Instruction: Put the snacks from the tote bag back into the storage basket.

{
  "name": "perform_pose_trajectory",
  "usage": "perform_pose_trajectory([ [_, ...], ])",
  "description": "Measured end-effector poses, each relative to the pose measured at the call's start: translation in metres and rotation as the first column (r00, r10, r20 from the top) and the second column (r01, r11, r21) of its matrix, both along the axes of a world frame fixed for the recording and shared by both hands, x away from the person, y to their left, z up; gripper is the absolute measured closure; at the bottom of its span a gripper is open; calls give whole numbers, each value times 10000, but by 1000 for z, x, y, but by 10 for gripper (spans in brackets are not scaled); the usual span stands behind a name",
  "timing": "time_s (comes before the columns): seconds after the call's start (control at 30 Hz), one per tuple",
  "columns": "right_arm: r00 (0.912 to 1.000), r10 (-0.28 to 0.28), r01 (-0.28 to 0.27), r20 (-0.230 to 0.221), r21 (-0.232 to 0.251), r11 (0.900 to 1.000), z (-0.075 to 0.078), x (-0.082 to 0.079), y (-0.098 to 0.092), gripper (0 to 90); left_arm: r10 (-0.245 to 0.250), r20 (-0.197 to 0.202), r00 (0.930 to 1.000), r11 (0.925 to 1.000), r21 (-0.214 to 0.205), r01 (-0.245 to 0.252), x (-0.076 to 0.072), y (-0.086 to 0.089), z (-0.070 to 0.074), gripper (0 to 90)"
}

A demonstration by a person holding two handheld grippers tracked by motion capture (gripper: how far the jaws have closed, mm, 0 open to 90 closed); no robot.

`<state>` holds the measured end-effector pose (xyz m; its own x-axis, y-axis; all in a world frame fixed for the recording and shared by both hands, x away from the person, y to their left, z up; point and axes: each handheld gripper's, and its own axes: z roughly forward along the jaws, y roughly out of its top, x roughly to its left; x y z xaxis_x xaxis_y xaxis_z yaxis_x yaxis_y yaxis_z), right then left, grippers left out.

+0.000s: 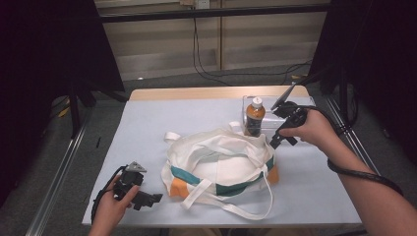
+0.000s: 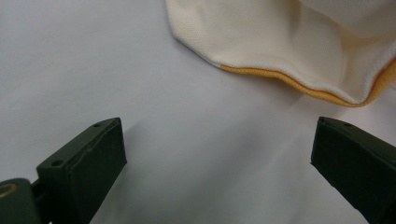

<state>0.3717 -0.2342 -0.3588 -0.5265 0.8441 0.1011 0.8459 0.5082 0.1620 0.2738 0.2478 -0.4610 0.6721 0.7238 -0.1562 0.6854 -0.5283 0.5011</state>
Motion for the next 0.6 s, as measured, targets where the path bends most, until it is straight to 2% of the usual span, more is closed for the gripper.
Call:
perform_pose_trajectory([
  [0.1,10000,18,-18,23,167,9999,-4,-2,-4,118,-94,-31,10000,9999,52,94,0,0,0,29],
  [0.2,9999,-107,106,37,186,9998,-6,-4,-8,119,84,4,10000,10000,-49,-84,0,-1,0,29],
  [0.47,9997,-208,213,-106,479,9986,-14,-11,-17,119,73,-102,9999,10000,-19,-73,0,-2,0,29],
  [0.53,9998,-136,142,-107,572,9983,-16,-12,-19,118,-142,-111,9998,9998,167,144,1,0,0,29],
  [0.6,9997,-210,218,-134,601,9980,-18,-14,-20,118,-107,-122,9999,9998,141,108,0,-1,0,30],
])
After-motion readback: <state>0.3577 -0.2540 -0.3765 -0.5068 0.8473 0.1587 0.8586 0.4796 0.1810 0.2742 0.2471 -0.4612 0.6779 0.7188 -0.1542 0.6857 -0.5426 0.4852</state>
